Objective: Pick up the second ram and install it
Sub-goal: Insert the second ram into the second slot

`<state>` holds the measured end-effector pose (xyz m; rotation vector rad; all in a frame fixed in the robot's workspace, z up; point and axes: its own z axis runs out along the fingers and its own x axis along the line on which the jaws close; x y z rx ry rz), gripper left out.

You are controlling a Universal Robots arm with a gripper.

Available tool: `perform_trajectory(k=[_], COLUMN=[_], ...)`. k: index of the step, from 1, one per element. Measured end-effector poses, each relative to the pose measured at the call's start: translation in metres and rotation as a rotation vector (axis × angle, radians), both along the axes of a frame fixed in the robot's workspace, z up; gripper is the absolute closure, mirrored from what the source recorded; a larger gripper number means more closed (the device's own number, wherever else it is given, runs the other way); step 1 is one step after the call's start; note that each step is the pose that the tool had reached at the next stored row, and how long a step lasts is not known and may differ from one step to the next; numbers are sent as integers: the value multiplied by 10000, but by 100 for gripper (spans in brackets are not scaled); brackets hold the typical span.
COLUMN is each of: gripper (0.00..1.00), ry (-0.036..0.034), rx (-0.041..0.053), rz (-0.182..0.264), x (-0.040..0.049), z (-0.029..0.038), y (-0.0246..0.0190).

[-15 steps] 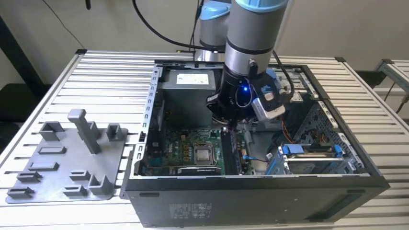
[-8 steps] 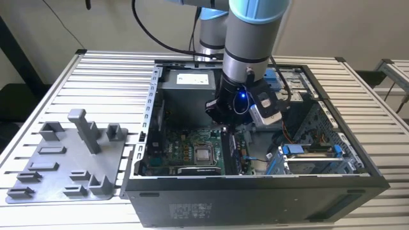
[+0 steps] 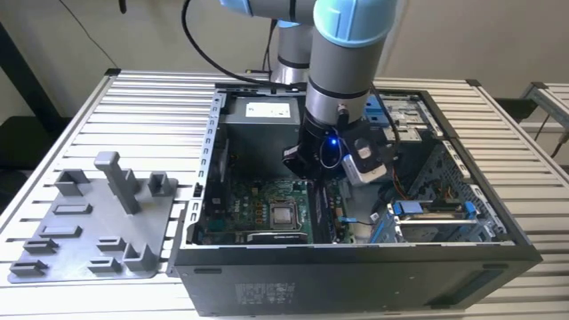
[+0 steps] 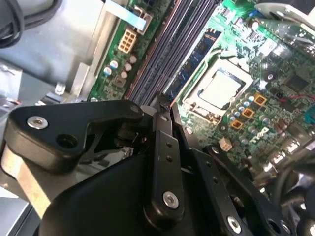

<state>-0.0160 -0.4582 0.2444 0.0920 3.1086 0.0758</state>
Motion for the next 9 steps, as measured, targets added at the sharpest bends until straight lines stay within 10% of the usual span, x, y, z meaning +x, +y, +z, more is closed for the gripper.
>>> perform_trajectory(k=[9], gripper=[86], ry=[19], rx=[1], rz=[-20], x=[0], z=[-144], y=[-160])
